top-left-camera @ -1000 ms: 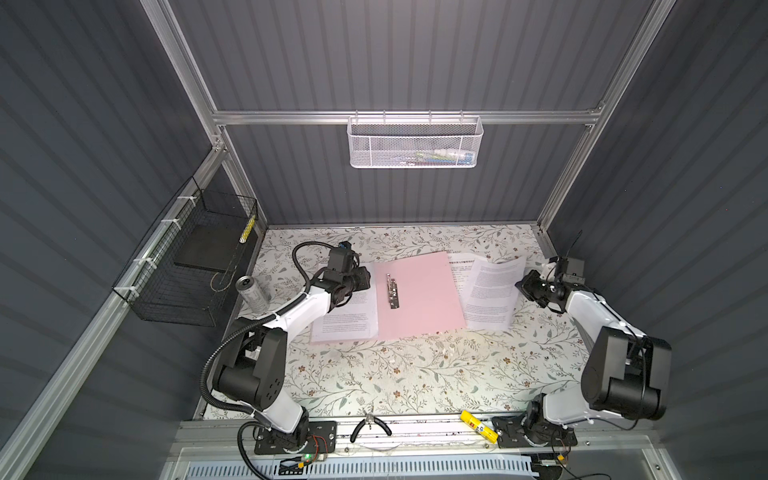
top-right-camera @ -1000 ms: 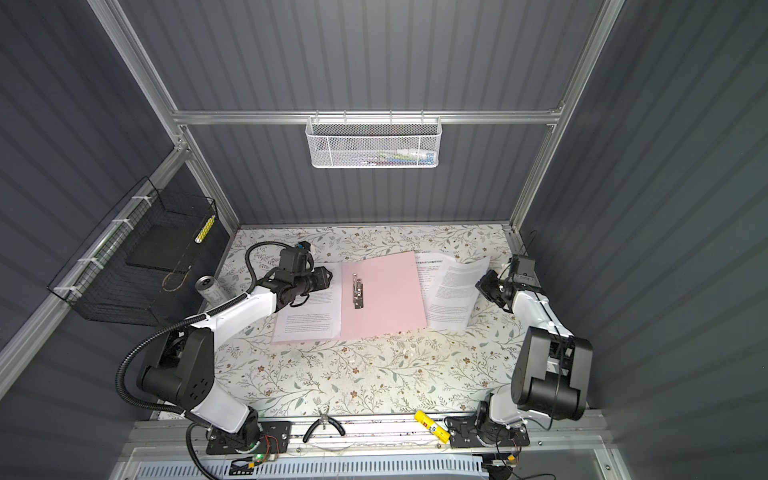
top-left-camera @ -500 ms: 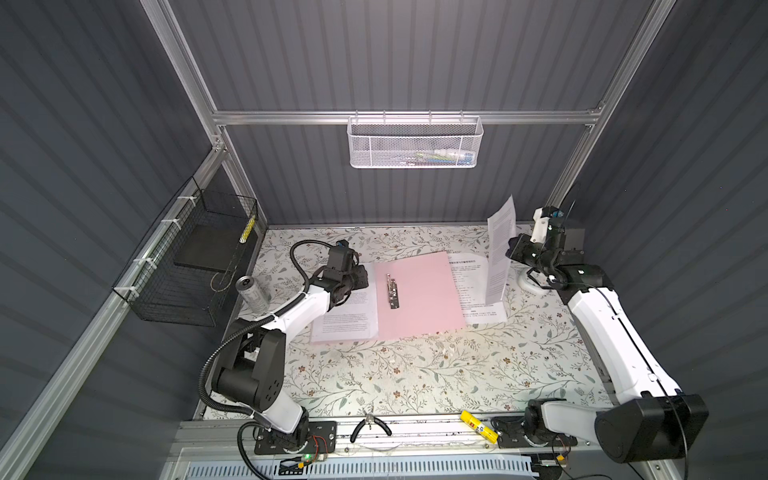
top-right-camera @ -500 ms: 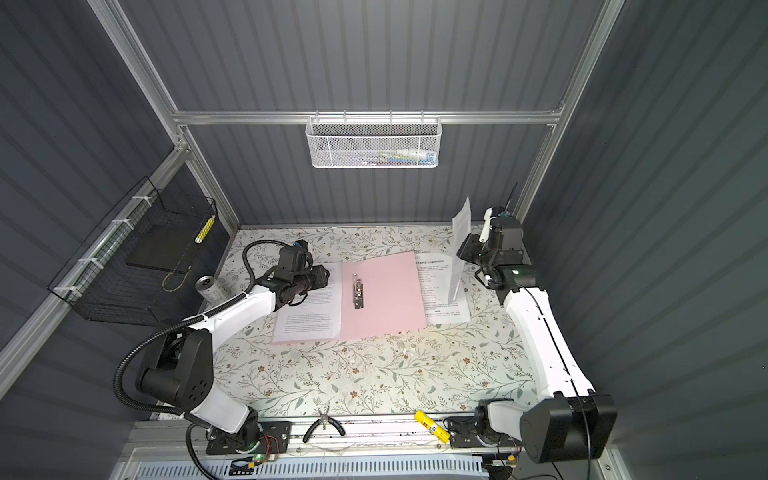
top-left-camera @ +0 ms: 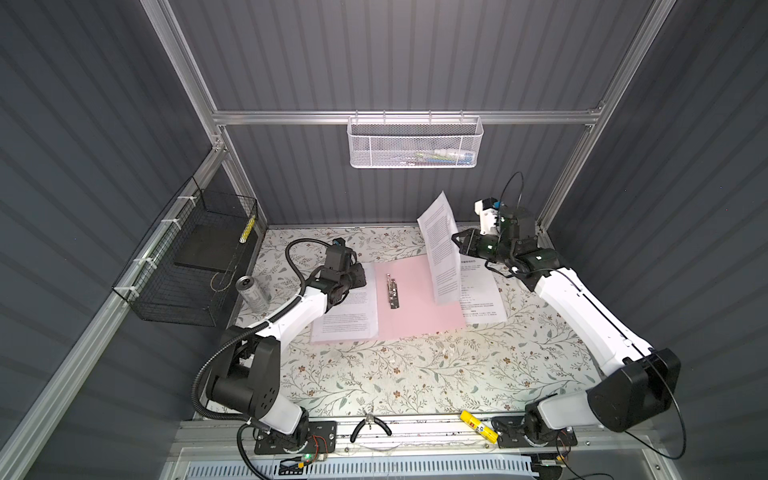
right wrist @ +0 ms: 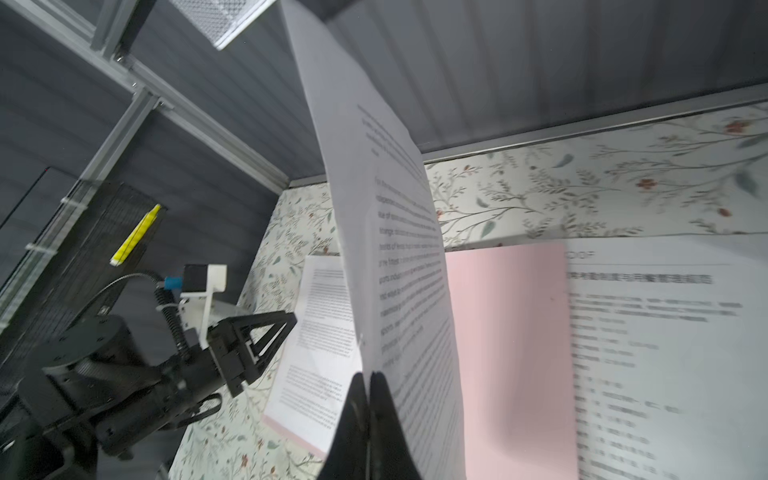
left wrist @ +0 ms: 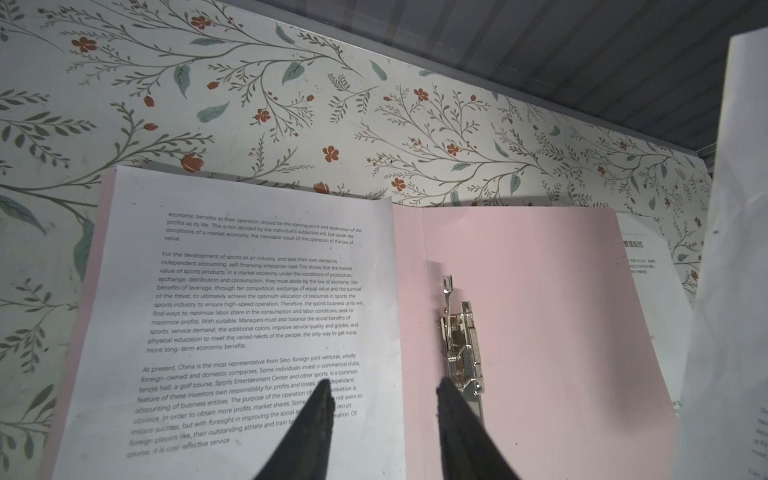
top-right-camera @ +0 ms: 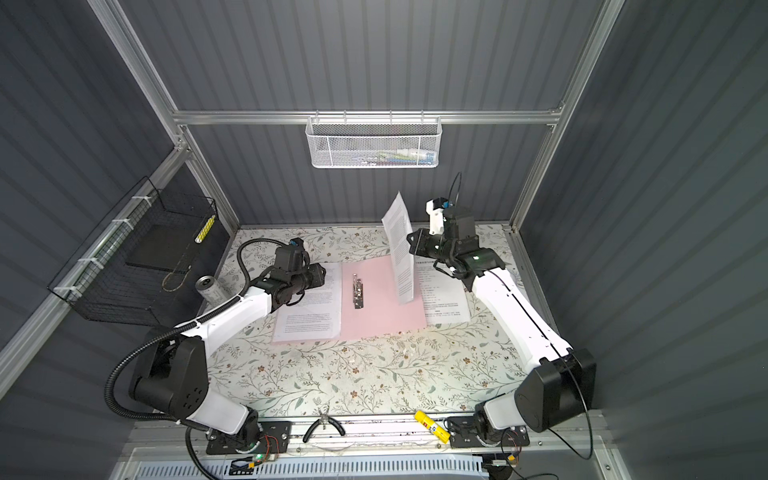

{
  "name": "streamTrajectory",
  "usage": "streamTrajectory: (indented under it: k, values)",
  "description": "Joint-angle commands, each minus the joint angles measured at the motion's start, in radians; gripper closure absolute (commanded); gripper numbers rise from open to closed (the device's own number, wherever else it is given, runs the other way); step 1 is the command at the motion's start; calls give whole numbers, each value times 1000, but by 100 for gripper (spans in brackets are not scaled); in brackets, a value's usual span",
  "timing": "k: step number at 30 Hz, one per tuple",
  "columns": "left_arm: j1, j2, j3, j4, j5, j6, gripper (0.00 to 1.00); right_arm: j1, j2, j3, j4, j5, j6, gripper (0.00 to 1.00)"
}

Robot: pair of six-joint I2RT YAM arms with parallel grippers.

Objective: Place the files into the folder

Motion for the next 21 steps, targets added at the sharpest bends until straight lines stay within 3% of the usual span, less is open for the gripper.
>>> streamTrajectory:
  k: [1,7,11,21]
  values:
    - [3,-27,-13,-25,-24,19,57,22,19,40,48,-53,-1,100]
    - [3,-58,-36,-23,-31,15,57,14,117,66,18,-133,-12,100]
    - [3,-59,-37,-26,-27,19,57,-54,230,86,-33,-216,3,100]
    - [3,-47,-68,1,-10,8,57,-165,420,-60,61,-286,45,100]
